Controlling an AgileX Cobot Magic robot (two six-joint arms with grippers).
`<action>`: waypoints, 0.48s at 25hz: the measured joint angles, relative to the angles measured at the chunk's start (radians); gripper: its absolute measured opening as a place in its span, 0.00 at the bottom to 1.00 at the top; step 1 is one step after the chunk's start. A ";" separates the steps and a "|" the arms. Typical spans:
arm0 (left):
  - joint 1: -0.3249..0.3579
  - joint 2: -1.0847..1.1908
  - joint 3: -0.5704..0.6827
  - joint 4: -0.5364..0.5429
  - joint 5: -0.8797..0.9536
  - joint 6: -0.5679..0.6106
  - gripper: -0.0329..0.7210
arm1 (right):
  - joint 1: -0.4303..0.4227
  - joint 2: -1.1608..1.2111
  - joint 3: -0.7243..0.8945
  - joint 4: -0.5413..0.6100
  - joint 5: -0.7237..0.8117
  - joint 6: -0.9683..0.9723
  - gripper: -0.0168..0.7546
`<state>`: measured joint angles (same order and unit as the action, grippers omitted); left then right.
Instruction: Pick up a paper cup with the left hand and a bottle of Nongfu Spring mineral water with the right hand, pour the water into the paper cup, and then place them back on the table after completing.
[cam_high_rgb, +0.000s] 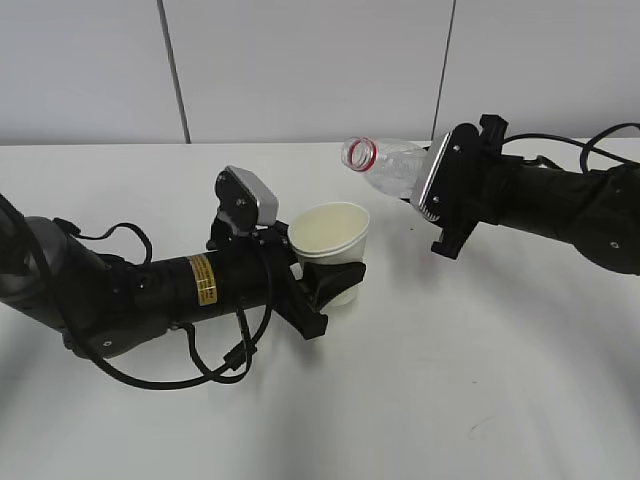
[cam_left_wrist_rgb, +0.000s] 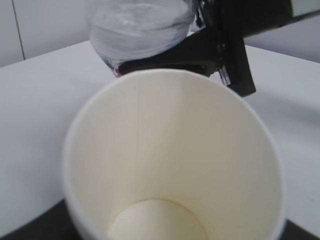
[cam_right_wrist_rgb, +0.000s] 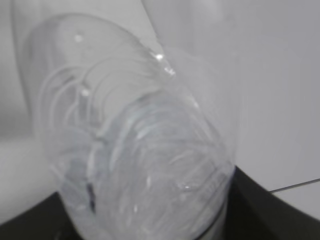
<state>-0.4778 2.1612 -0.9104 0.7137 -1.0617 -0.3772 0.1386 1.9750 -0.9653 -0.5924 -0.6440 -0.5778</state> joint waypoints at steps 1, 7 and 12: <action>-0.003 0.000 0.000 0.001 0.002 0.000 0.55 | 0.000 0.000 0.000 0.002 0.000 -0.011 0.55; -0.004 0.000 0.000 0.000 0.009 0.000 0.55 | 0.000 0.000 0.000 0.039 0.007 -0.098 0.55; -0.004 0.000 0.000 0.000 0.009 -0.001 0.55 | 0.000 0.000 0.000 0.054 0.011 -0.178 0.55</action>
<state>-0.4823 2.1612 -0.9104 0.7137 -1.0525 -0.3784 0.1386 1.9750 -0.9653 -0.5383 -0.6328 -0.7556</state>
